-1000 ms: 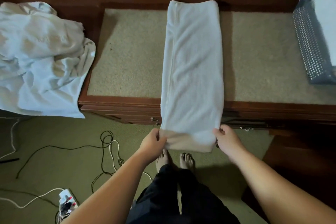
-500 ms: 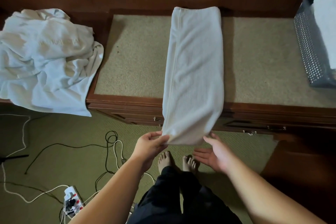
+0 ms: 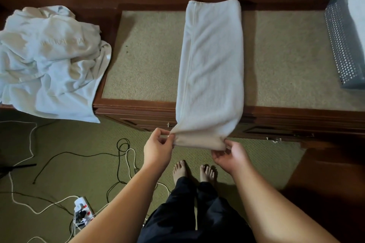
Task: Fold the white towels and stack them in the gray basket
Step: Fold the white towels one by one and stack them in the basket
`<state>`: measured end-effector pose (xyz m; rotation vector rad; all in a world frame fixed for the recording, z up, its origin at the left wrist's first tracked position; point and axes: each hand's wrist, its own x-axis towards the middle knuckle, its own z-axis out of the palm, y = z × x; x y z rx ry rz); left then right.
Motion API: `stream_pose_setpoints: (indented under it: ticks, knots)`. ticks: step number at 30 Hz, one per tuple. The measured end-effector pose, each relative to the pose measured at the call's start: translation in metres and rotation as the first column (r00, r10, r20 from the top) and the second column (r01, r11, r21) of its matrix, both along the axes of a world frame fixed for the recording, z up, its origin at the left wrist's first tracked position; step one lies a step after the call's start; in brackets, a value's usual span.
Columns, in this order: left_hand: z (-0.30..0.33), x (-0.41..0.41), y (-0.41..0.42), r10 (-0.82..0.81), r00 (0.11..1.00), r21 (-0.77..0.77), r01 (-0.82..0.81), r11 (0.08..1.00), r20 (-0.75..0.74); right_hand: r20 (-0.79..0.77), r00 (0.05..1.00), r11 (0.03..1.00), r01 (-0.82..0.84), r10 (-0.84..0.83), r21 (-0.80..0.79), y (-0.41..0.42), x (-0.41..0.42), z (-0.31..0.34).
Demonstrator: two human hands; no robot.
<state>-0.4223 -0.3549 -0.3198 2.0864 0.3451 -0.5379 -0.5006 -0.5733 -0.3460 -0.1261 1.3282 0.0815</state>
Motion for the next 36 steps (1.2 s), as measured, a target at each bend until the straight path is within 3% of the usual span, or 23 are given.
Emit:
stream_pose_setpoints:
  ticks: [3, 6, 11, 14, 17, 22, 24, 26, 28, 32, 36]
  knots:
    - [-0.01, -0.004, 0.001, 0.149, 0.986, -0.127, -0.158, 0.979, -0.076, 0.001, 1.0, 0.999, 0.021, -0.021, 0.024, 0.001, -0.006, -0.002]
    - [-0.023, -0.009, 0.006, 0.172, 0.972, -0.133, -0.194, 0.972, -0.16, -0.026, 0.999, 0.999, 0.032, -0.031, 0.042, -0.001, -0.018, -0.008]
    - [-0.031, -0.01, 0.015, -0.075, 0.974, -0.004, 0.076, 0.997, -0.213, -0.008, 0.991, 0.991, 0.132, -0.133, -0.031, -0.007, -0.034, -0.012]
    - [-0.029, -0.004, 0.015, -0.256, 0.949, 0.101, 0.277, 0.956, -0.184, -0.021, 0.987, 0.986, 0.156, -0.158, -0.062, -0.008, -0.042, -0.012]
    - [-0.03, 0.004, 0.014, -0.322, 0.93, 0.19, 0.353, 0.916, -0.177, -0.035, 0.987, 0.988, 0.157, -0.157, -0.013, -0.006, -0.046, -0.011]
    - [-0.031, 0.009, 0.013, -0.312, 0.928, 0.247, 0.357, 0.901, -0.203, -0.1, 0.99, 0.995, -0.099, 0.101, 0.028, 0.0, -0.049, -0.018]
    - [-0.032, 0.012, 0.013, -0.317, 0.915, 0.251, 0.377, 0.891, -0.249, -0.169, 0.932, 0.945, -0.327, 0.319, -0.02, 0.001, -0.047, -0.015]
    - [-0.034, 0.016, 0.011, -0.335, 0.891, 0.242, 0.413, 0.878, -0.305, -0.284, 0.802, 0.808, -0.575, 0.526, -0.129, -0.001, -0.042, -0.008]
    - [-0.033, 0.022, 0.006, -0.354, 0.886, 0.215, 0.424, 0.88, -0.301, -0.366, 0.702, 0.661, -0.707, 0.611, -0.253, -0.007, -0.034, -0.004]
    - [-0.019, 0.041, -0.018, -0.342, 0.919, 0.087, 0.363, 0.928, -0.195, -0.386, 0.692, 0.47, -0.709, 0.61, -0.526, -0.021, -0.01, 0.001]
    - [-0.012, 0.059, -0.043, -0.231, 0.929, -0.038, 0.23, 0.972, -0.291, -0.286, 0.767, 0.461, -0.591, 0.574, -0.662, -0.031, 0.015, 0.011]
